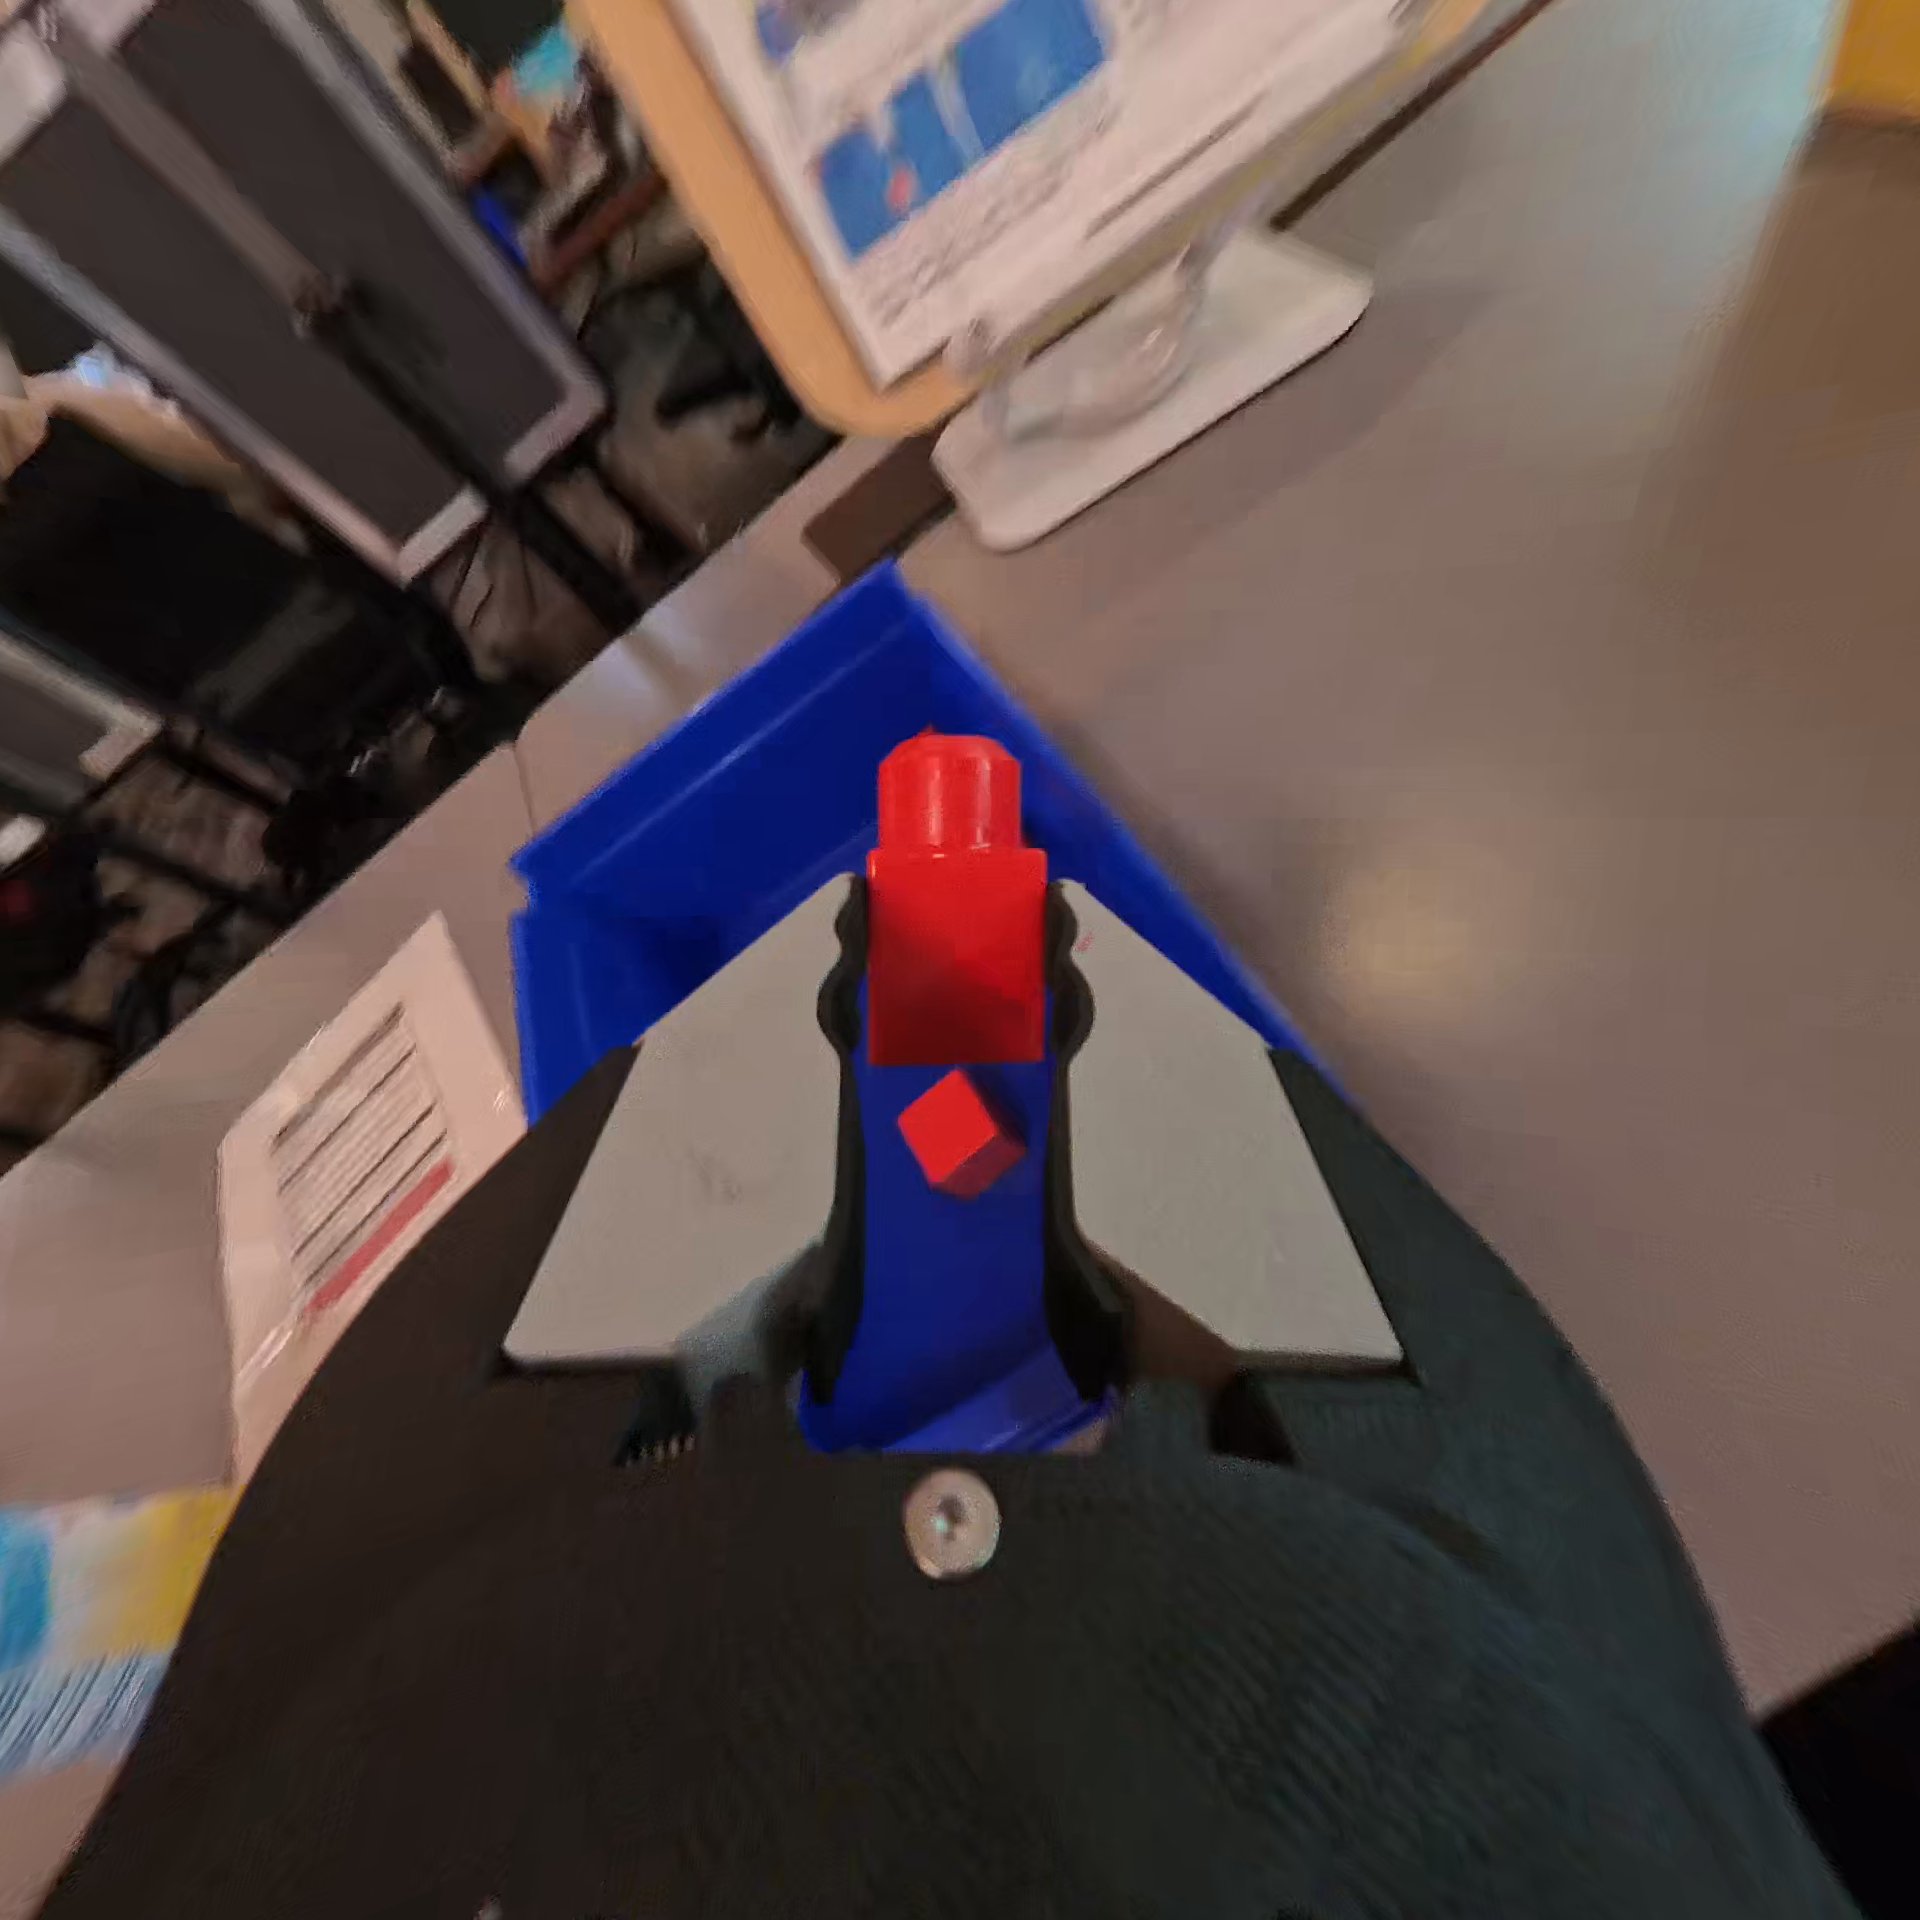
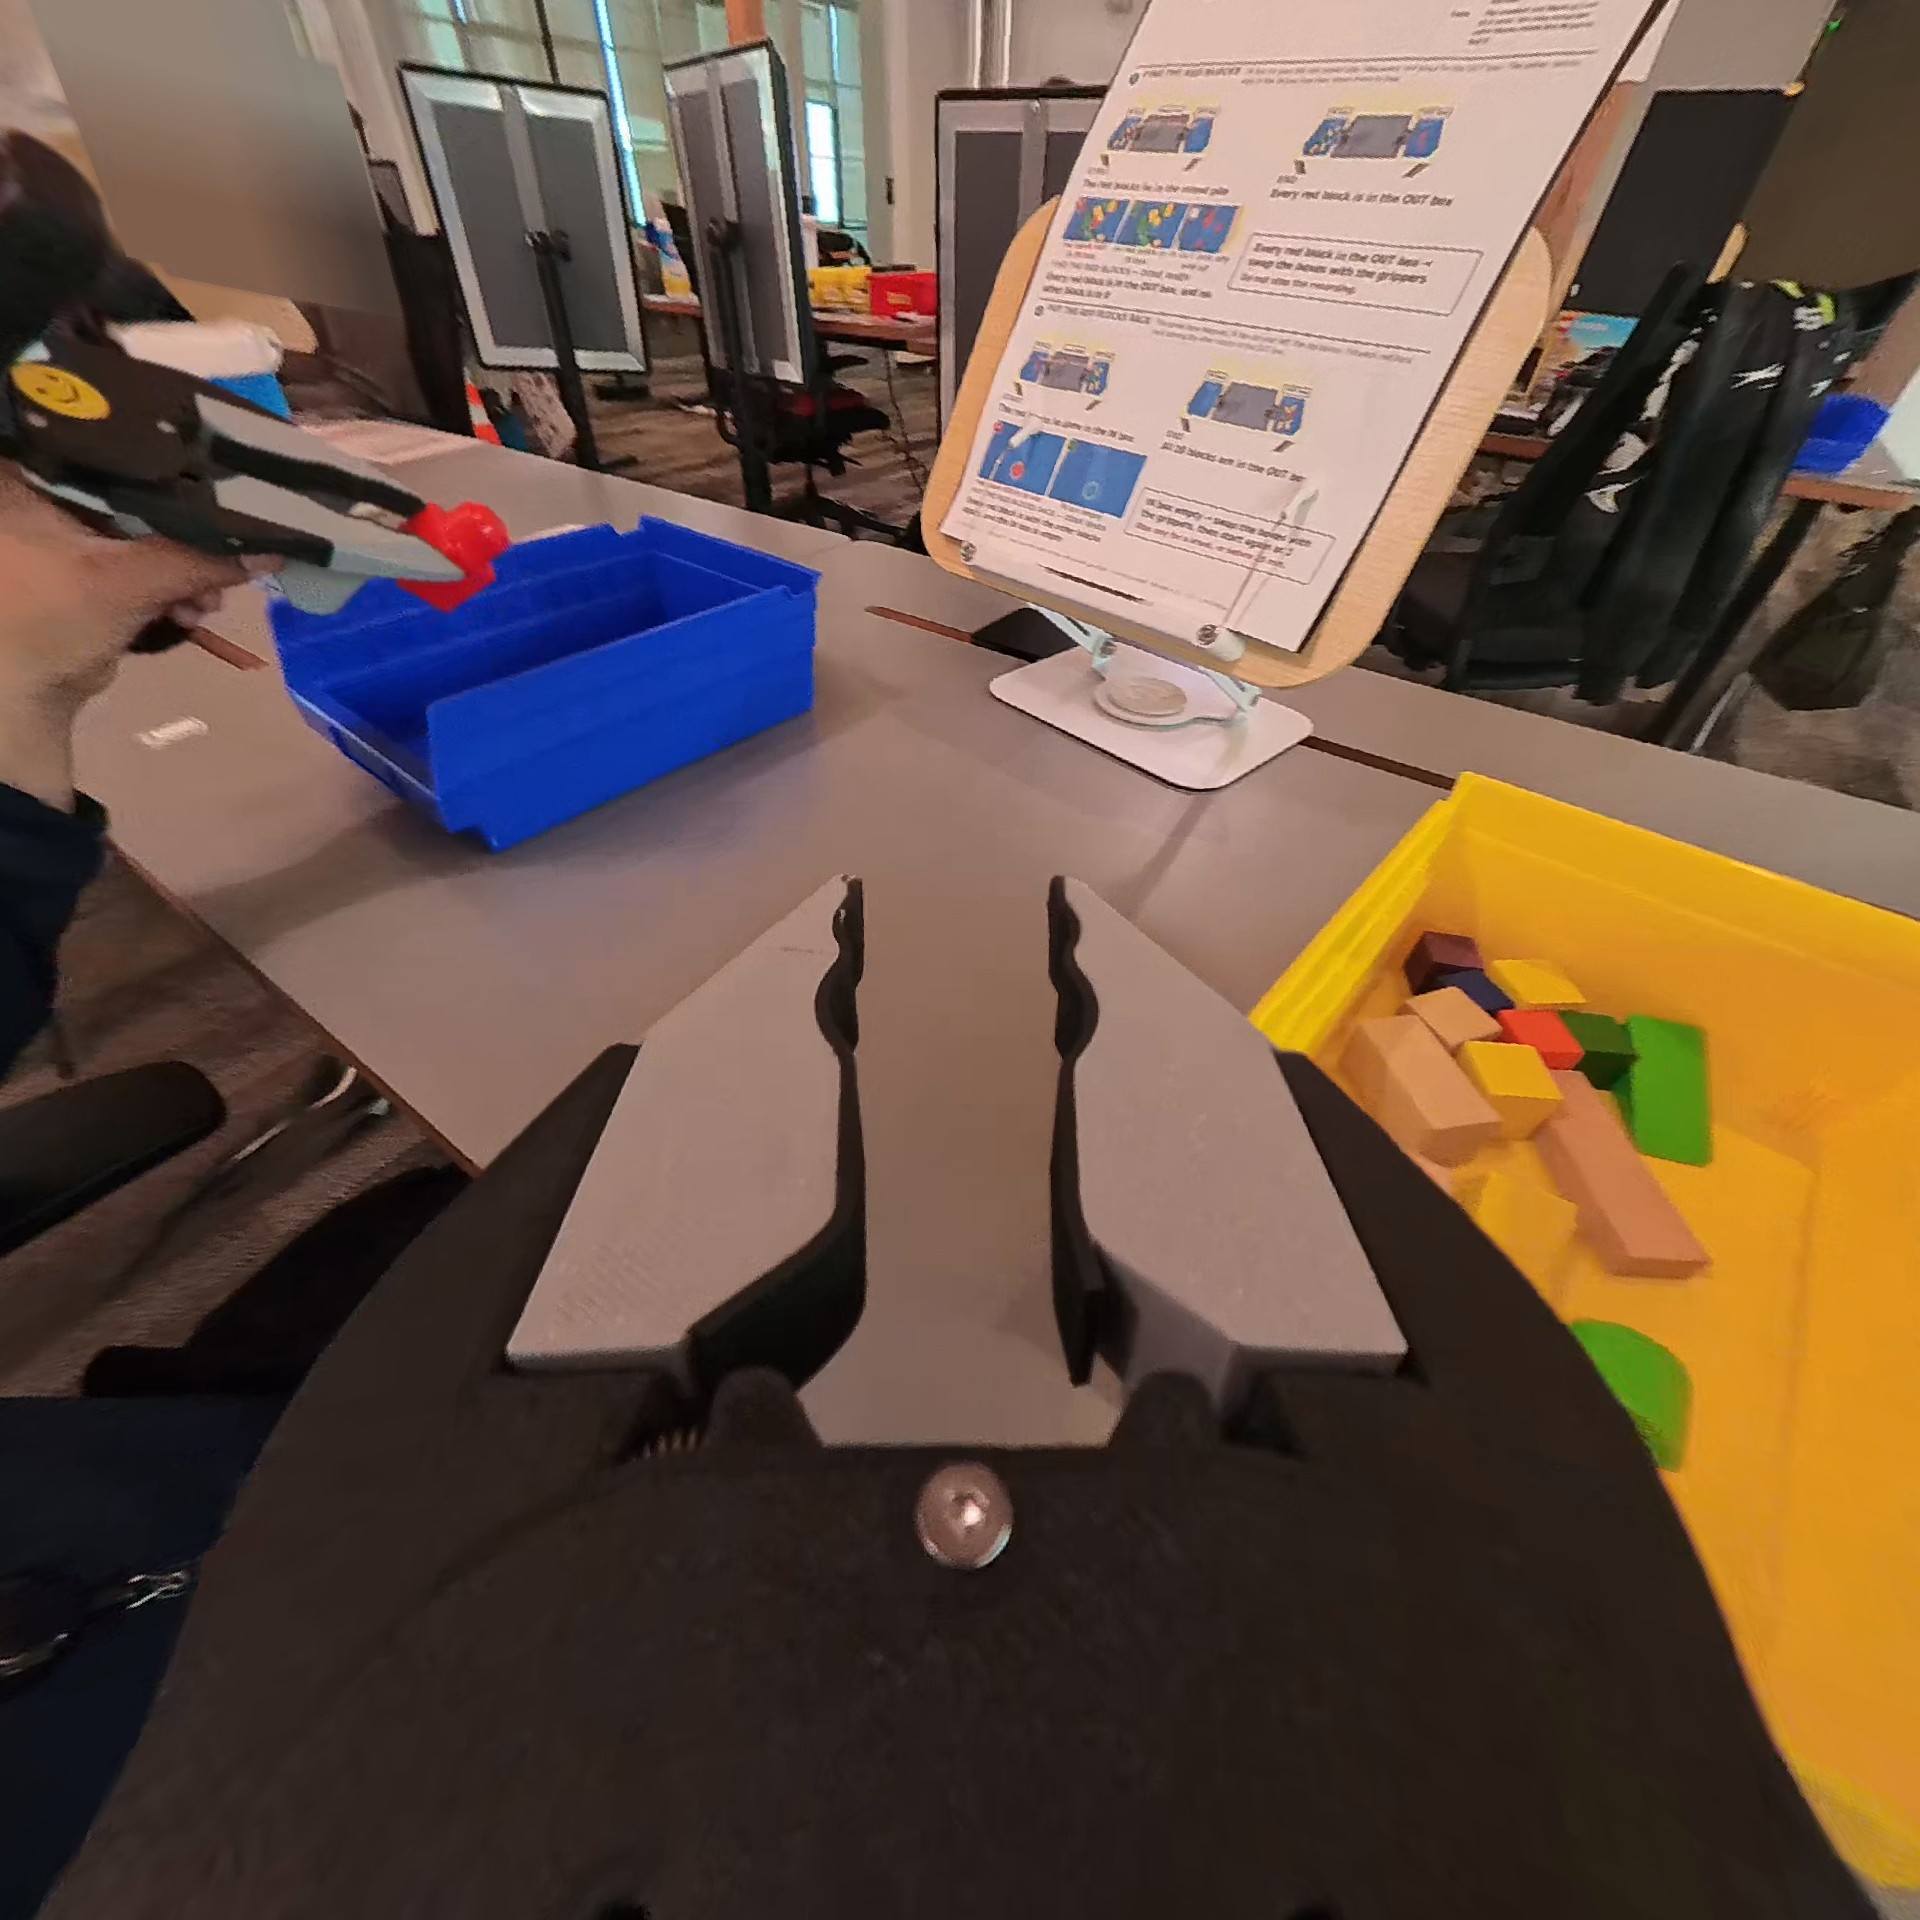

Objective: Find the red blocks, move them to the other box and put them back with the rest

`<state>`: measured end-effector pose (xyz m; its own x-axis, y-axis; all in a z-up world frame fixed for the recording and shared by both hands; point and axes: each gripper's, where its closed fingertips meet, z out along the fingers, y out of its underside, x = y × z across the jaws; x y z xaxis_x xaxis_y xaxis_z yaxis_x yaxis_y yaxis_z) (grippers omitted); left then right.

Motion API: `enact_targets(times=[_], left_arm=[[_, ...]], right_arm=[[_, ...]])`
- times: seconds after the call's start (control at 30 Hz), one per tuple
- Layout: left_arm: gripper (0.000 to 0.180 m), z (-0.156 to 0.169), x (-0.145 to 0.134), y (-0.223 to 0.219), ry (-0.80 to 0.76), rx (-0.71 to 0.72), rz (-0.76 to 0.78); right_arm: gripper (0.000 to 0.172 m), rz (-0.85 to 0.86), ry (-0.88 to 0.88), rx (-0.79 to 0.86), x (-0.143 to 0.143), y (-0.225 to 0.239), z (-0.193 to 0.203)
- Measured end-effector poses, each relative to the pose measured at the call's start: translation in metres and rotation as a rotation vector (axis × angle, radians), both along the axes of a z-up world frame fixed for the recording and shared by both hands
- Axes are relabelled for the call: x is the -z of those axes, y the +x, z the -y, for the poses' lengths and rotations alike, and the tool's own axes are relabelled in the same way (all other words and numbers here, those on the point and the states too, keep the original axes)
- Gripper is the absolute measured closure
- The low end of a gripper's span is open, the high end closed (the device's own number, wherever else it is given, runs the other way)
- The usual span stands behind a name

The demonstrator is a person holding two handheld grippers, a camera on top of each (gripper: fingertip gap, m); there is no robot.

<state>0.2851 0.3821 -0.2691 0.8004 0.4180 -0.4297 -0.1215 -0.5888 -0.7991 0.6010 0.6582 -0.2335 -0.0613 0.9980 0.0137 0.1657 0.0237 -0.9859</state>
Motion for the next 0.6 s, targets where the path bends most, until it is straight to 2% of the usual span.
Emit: enact_targets(times=[0.1, 0.2, 0.3, 0.43, 0.6], left_arm=[[0.148, -0.03, -0.026, 0.058, 0.098, 0.232, -0.025], [0.149, -0.065, -0.041, 0.126, 0.156, 0.454, -0.044], [0.149, -0.099, -0.028, 0.197, 0.134, 0.655, -0.003], [0.149, -0.13, 0.001, 0.23, 0.042, 0.685, -0.101], [0.149, -0.143, 0.019, 0.256, -0.013, 0.74, -0.101]], right_arm=[[0.139, 0.01, -0.043, -0.064, 0.003, -0.004, 0.013], [0.138, 0.014, -0.065, -0.125, 0.006, -0.008, 0.029], [0.137, 0.027, -0.097, -0.219, 0.01, -0.013, 0.054], [0.134, 0.073, -0.026, -0.241, 0.022, -0.018, 0.072], [0.133, 0.067, -0.021, -0.29, 0.022, -0.018, 0.087]])
